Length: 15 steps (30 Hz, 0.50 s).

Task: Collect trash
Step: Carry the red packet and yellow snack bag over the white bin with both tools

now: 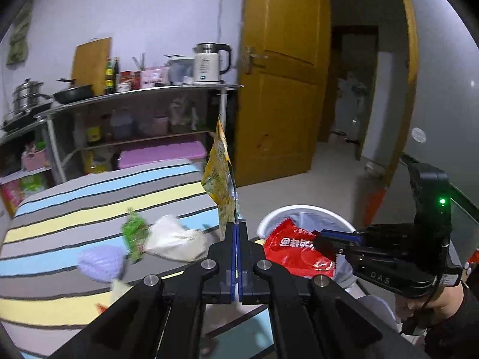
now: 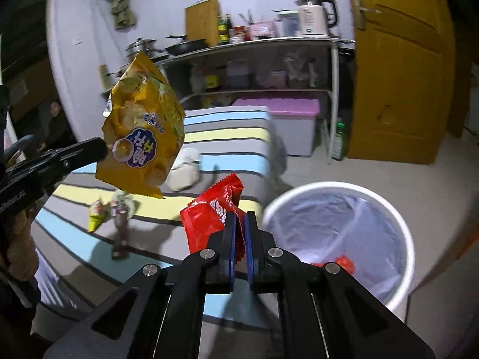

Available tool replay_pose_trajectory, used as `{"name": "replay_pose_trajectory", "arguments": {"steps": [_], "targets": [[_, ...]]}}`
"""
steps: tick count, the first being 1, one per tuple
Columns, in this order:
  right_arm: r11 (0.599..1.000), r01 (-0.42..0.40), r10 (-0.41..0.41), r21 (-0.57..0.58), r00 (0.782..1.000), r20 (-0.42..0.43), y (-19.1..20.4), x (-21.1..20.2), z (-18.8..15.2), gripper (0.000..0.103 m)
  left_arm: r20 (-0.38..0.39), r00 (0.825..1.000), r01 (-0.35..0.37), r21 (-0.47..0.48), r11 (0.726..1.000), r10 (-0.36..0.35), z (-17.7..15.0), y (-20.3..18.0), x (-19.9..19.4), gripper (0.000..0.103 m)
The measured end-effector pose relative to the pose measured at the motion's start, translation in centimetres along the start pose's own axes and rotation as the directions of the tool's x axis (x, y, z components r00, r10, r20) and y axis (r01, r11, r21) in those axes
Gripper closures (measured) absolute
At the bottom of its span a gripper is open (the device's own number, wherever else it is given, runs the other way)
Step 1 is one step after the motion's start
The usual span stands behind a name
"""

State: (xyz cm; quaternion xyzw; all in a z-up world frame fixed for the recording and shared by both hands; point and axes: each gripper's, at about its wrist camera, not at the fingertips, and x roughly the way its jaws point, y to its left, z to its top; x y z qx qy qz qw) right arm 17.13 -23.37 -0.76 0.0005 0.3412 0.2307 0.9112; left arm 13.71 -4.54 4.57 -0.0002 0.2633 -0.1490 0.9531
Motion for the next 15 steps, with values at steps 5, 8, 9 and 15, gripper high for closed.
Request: {"name": "replay_pose_trajectory", "arguments": {"steps": [5,8,9,15], "targets": [[0.997,0.058,-0.058,0.057,0.998,0.004,-3.0,-0.9,-0.4,0.097,-0.013,0.998,0.066,0.032,0.997,-0.066,0.7,-2.8,2.0,0.103],[0.993,0.086,-0.087,0.086,0.996,0.000,-4.5,-1.2,-0.7,0.097,-0.027,0.995,0.097,0.047,0.994,-0.096,0.9,-4.1,3.3,0.103],[0.991,0.094,-0.094,0.095,0.996,-0.003,-5.1,-1.2,-0.8,0.097,-0.032,0.994,0.107,0.052,0.993,-0.105,0.9,-4.6,3.7,0.103],[0.983,0.123,-0.119,0.136,0.992,-0.031,-7.5,-0.9,-1.8,0.097,-0.072,0.985,0.160,0.066,0.985,-0.155,0.6,-6.6,6.1,0.103]]}}
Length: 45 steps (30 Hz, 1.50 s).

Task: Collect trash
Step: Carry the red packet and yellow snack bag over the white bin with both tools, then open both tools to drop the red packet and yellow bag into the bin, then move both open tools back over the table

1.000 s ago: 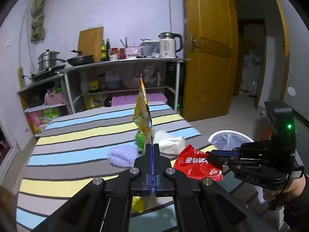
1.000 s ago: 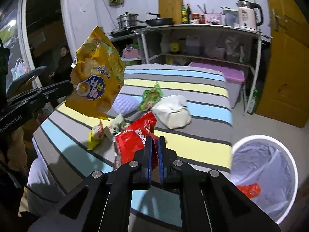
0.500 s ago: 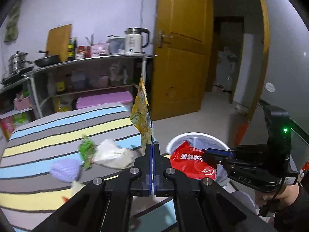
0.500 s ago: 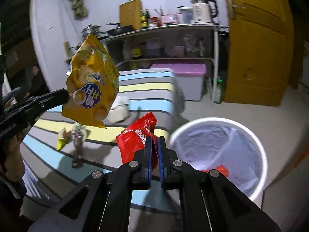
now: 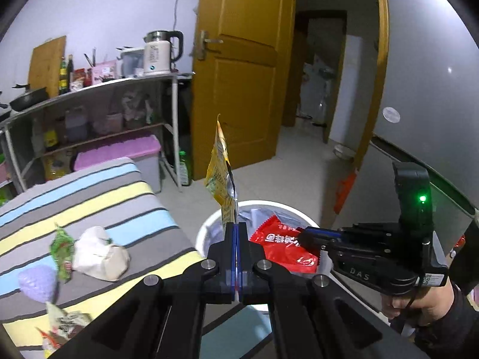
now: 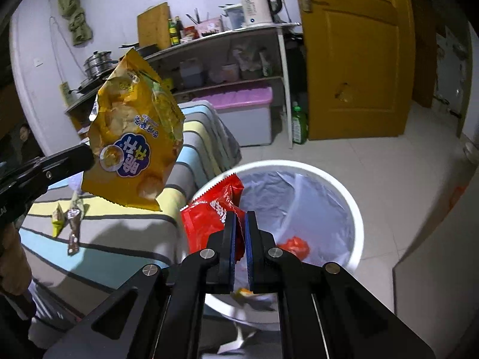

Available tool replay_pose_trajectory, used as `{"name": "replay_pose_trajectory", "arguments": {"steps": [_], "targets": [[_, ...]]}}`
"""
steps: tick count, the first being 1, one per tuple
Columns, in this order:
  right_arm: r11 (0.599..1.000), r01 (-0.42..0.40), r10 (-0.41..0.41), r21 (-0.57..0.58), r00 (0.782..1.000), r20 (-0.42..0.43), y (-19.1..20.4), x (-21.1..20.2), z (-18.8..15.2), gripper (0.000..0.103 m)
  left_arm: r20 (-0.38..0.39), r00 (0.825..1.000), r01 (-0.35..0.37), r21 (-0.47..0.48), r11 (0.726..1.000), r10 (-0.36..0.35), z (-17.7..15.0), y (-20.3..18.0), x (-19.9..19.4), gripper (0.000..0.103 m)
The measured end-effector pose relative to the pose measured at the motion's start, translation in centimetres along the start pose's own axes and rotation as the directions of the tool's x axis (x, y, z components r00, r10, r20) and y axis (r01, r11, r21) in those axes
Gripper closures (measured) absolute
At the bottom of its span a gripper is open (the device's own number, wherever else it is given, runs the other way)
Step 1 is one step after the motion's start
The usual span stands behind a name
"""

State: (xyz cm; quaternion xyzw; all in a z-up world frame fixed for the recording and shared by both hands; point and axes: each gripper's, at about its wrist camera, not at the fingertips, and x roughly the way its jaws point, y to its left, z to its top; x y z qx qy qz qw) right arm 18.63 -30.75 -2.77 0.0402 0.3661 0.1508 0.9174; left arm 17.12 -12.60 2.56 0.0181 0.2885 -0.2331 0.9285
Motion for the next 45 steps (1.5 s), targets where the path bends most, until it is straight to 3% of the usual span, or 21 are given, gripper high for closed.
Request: {"name": "replay_pose_trajectory", "arguments": {"steps": [9,15,19,34,39,45], "targets": [[0.999,0.030,-0.028,0.030,0.998,-0.063,-2.0,1.9,-1.2,0.097,-0.083,0.996,0.046,0.014,0.999,-0.044,-1.2,-1.2,4.0,0.103],[0.998,0.048,-0.043,0.044,0.993,-0.108,-2.7,3.3,-1.9,0.095,-0.144,0.989,0.034,0.010,0.999,-0.032,-2.4,-0.6,6.3,0.103],[0.997,0.057,-0.052,0.043,0.993,-0.107,-2.7,3.4,-1.9,0.088,-0.146,0.989,0.025,0.001,1.000,-0.025,-2.6,0.0,6.3,0.099],[0.999,0.034,-0.034,-0.012,0.999,-0.002,0.9,-1.0,0.0,0.083,-0.071,0.997,-0.013,-0.033,0.999,0.010,-2.7,1.3,1.5,0.099],[0.999,0.003,-0.002,-0.048,0.999,0.036,3.3,-2.9,0.3,0.077,-0.038,0.998,-0.045,-0.067,0.997,0.042,-3.1,2.6,-1.1,0.099],[0.994,-0.038,0.044,-0.100,0.998,0.052,6.4,-3.8,0.1,0.077,0.002,0.996,-0.093,-0.101,0.991,0.093,-3.7,4.0,-4.6,0.099]]}}
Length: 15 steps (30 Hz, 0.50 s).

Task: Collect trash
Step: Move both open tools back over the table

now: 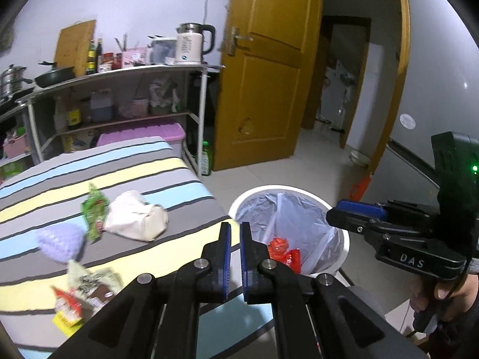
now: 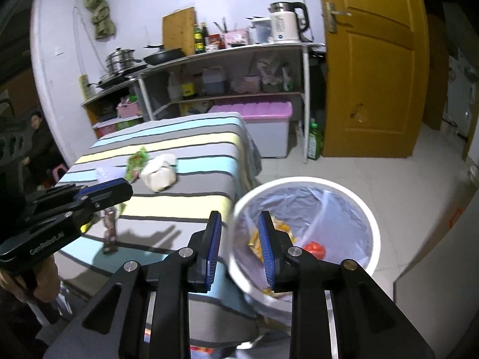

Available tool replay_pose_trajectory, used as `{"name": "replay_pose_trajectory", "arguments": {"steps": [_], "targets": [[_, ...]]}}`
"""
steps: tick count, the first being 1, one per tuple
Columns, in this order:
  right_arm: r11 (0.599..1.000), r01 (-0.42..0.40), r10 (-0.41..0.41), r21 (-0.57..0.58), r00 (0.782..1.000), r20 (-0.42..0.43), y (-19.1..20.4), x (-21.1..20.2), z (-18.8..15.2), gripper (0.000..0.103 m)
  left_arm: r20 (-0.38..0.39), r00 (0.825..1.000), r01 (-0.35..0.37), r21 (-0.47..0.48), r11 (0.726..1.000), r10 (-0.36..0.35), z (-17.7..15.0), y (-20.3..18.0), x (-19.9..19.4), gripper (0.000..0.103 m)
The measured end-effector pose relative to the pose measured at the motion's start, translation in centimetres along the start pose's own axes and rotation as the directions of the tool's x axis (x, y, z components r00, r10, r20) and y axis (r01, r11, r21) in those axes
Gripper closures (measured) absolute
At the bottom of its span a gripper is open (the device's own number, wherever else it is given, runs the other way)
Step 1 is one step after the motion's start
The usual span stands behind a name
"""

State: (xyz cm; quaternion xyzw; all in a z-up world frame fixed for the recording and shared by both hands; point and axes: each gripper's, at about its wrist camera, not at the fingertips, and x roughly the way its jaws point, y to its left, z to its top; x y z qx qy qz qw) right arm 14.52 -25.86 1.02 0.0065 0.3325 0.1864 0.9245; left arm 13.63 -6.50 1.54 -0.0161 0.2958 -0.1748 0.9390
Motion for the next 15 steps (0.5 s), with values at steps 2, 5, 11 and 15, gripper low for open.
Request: {"name": "replay_pose_trajectory", "arguments": {"steps": [2,5,11,15], "targets": [[1.000,-0.021,0.021,-0.017,1.000,0.002,1.1,-0.1,0.0,0.077,0.011,1.000,-0.015,-0.018,1.000,0.015,-0.3,0.8,-1.1,0.097],[0.998,-0.049,0.049,-0.041,0.999,0.003,2.7,0.0,-0.1,0.077,0.023,0.999,-0.039,-0.048,0.998,0.040,-0.7,2.0,-2.5,0.086],[0.991,-0.106,0.106,-0.086,0.994,-0.005,5.7,0.3,-0.5,0.077,0.030,0.996,-0.085,-0.086,0.993,0.088,-2.1,4.5,-5.1,0.084],[0.984,-0.146,0.146,-0.105,0.989,-0.009,7.2,0.6,-0.6,0.077,0.025,0.991,-0.129,-0.095,0.987,0.132,-3.1,5.7,-6.2,0.081]]}}
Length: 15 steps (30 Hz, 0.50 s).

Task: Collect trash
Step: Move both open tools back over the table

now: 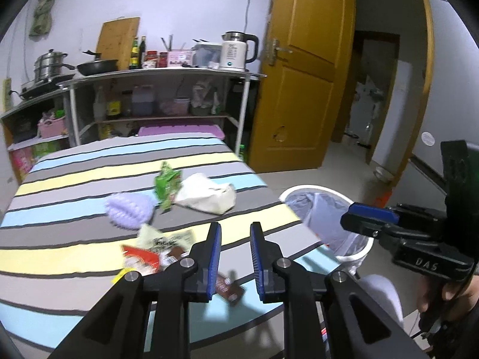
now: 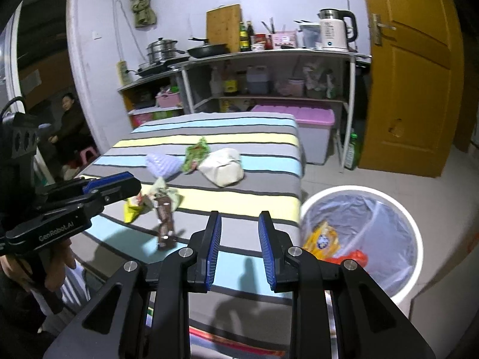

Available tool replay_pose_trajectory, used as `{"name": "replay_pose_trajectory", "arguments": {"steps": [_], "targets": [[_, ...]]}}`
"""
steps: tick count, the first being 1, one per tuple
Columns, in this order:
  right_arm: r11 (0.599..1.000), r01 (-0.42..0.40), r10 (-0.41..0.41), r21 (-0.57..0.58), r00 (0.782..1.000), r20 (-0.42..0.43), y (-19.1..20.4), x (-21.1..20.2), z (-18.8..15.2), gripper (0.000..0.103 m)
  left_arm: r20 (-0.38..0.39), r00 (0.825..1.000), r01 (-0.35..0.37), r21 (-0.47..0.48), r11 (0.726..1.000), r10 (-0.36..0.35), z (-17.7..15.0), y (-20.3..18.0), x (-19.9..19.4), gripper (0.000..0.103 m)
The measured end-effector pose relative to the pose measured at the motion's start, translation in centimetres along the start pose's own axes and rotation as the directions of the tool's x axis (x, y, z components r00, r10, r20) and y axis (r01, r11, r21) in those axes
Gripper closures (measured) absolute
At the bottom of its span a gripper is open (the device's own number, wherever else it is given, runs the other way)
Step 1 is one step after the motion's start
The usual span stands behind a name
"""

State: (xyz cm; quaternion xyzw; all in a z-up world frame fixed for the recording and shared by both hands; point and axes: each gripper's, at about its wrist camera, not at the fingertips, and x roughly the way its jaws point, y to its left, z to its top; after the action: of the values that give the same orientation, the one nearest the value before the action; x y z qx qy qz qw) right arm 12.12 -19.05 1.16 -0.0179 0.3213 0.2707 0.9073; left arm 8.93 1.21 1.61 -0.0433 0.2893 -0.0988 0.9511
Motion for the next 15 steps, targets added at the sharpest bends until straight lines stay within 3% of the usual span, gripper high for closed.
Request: {"name": "replay_pose_trajectory", "arguments": {"steps": [3,15], "targets": [[1.000,-0.029,0.029,-0.005,1.000,-0.005,0.9,0.5,0.0,0.076,0.004,1.000,-0.025,-0.006,1.000,0.025,-0.7,1.1,-0.7,0.065],[0.994,-0.097,0.094,-0.042,0.993,-0.073,3.7,3.5,-0.2,0.075,-0.030,0.989,-0.144,-0.086,0.986,0.142,-3.0,6.1,-1.4,0.065]]}}
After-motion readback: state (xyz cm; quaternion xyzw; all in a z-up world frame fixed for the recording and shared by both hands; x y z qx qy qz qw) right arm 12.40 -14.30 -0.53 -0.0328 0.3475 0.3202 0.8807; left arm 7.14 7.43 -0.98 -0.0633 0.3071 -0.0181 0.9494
